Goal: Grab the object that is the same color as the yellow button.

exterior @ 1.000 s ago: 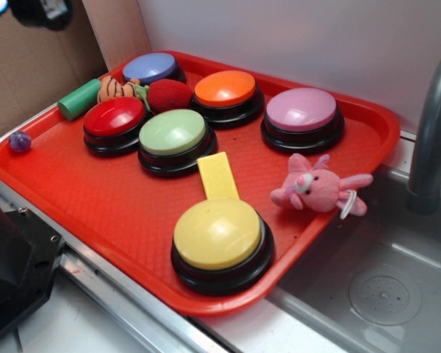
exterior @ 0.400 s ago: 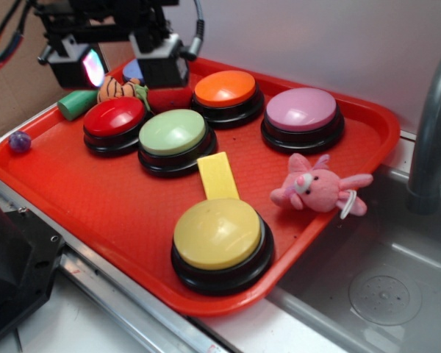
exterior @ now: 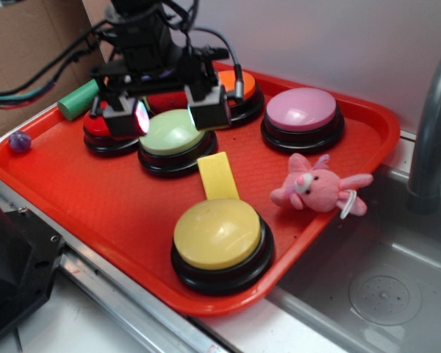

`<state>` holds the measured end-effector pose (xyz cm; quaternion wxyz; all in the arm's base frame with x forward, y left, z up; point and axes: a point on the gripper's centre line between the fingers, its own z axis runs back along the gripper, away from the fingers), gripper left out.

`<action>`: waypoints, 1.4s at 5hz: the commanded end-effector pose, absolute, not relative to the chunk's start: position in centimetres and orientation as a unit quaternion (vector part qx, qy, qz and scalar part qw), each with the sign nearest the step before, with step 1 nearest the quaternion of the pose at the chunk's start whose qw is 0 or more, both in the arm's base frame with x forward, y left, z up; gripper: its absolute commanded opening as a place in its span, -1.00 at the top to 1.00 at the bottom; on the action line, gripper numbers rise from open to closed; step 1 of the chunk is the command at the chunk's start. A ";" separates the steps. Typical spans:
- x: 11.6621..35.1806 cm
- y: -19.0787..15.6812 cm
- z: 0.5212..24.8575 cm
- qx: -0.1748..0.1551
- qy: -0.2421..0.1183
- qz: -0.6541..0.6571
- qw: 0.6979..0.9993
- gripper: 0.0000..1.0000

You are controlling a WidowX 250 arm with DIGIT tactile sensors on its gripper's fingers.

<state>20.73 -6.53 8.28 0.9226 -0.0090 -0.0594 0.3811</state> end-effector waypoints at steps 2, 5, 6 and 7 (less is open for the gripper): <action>23.8 -7.0 3.5 0.015 -0.094 0.429 0.898 -1.00; 24.5 -6.5 2.7 -0.020 -0.109 0.438 0.892 0.82; 24.3 -6.5 3.2 -0.018 -0.113 0.431 0.895 1.00; 24.3 -6.5 4.5 -0.005 -0.104 0.402 0.910 1.00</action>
